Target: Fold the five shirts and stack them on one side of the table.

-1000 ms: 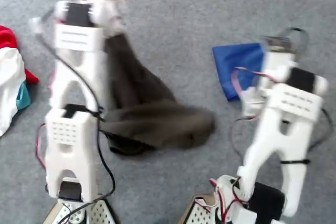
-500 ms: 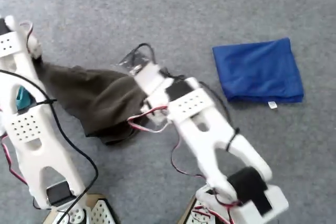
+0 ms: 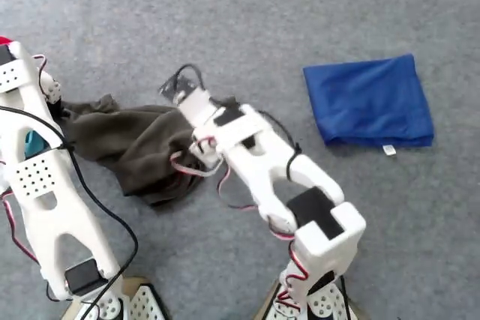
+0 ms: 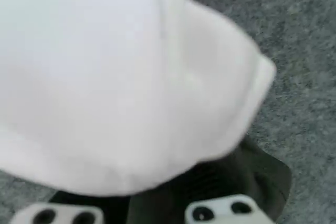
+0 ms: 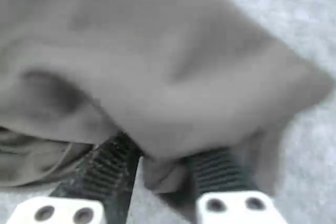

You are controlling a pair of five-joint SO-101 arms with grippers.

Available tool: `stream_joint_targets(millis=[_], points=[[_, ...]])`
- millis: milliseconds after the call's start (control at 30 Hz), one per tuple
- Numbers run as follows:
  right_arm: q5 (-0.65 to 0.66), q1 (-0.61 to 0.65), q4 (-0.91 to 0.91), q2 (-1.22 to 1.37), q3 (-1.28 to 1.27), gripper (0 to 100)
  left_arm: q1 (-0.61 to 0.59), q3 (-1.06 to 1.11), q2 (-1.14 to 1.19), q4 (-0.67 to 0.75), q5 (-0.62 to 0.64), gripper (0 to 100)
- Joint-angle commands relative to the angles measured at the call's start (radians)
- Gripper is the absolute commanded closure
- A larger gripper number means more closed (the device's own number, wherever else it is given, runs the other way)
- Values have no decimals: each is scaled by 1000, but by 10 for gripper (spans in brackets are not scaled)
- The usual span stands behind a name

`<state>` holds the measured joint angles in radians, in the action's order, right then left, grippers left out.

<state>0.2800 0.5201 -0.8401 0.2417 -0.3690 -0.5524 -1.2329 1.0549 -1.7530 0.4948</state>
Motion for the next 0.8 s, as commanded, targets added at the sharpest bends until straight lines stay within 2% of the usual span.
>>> stream_joint_targets(millis=[0, 167, 367, 600, 767], points=[[-31, -74, -235, -25, 185, 986, -15, -87, -14, -6, -23, 971], [-29, -157, -674, -159, 524, 985, -38, -148, -23, -9, -60, 971], [6, -184, -922, -274, 839, 985, -50, -139, -170, -9, -60, 971], [-2, -245, -924, -460, 1036, 985, -65, -137, -480, -9, -72, 971], [-6, -359, -819, -581, 1171, 985, -102, -143, -752, -8, -103, 971]])
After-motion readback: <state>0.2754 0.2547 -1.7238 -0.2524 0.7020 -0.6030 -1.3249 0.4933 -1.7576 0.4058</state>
